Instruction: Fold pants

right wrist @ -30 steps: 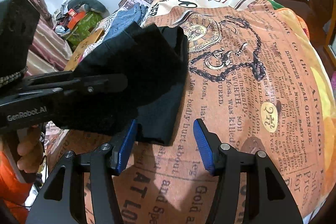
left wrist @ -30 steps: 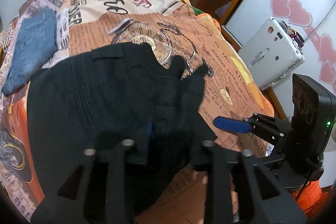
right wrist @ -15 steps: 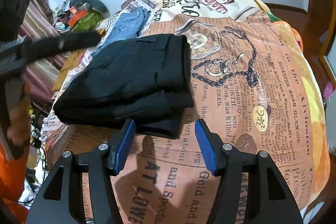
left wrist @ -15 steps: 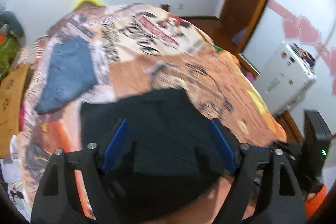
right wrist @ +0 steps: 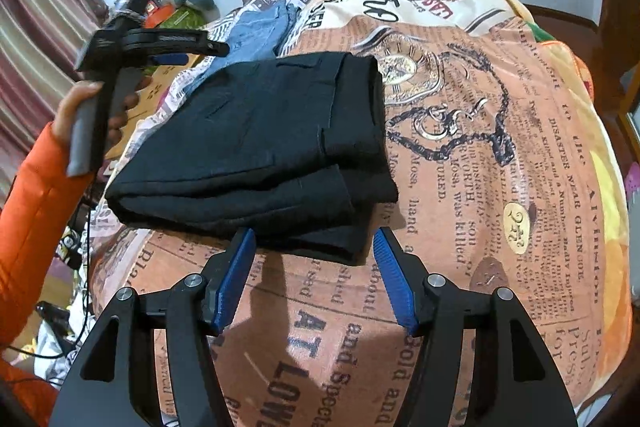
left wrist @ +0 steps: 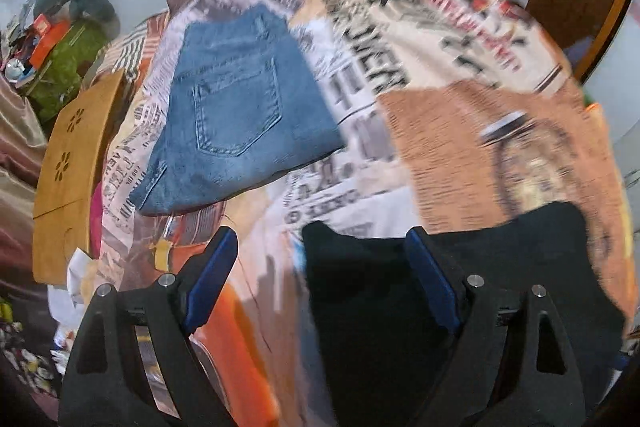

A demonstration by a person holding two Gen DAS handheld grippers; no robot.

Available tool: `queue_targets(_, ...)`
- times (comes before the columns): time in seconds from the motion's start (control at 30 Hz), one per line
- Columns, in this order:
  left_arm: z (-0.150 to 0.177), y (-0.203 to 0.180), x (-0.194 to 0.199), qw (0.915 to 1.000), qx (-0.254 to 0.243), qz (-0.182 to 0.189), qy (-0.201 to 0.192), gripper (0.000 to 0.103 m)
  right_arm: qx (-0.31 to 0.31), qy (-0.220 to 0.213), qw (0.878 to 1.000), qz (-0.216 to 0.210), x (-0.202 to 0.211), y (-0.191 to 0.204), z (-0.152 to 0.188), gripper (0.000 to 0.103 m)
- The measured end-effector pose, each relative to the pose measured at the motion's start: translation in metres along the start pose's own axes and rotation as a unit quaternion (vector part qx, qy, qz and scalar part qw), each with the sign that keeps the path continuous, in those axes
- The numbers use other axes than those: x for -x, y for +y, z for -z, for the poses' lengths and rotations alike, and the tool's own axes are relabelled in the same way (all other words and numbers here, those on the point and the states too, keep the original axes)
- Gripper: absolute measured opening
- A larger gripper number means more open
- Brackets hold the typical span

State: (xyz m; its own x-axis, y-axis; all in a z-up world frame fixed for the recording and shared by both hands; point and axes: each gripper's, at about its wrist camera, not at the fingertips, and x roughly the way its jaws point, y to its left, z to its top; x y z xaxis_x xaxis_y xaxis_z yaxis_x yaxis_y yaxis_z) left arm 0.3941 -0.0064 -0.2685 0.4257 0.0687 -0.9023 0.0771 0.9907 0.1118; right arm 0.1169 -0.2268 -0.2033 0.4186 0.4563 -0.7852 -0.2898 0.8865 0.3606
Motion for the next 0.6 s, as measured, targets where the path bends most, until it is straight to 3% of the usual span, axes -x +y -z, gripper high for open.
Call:
queue_targets(0.07,0.001,0.003,-0.021,0.9996,-0.013,-0.017,0.021,0.086,0.001,0.01,1.0,0.003,-0.006,-0.002,-0.001,0.058)
queue_targets(0.2,0.012,0.014,-0.042,0.9995,-0.008,0.002,0.03,0.095,0.007,0.015,1.0,0.002,-0.012,-0.006,-0.008,0.059)
queue_targets(0.43,0.038,0.03,-0.038,0.9994,-0.006,0.009,0.033,0.096,0.004,0.005,1.0,0.024,-0.018,-0.018,-0.027,0.059)
queue_targets(0.6,0.07,0.051,-0.022,0.9978,0.027,0.035,0.05,0.096,-0.013,-0.012,0.999,0.052,-0.01,-0.033,-0.036,0.059)
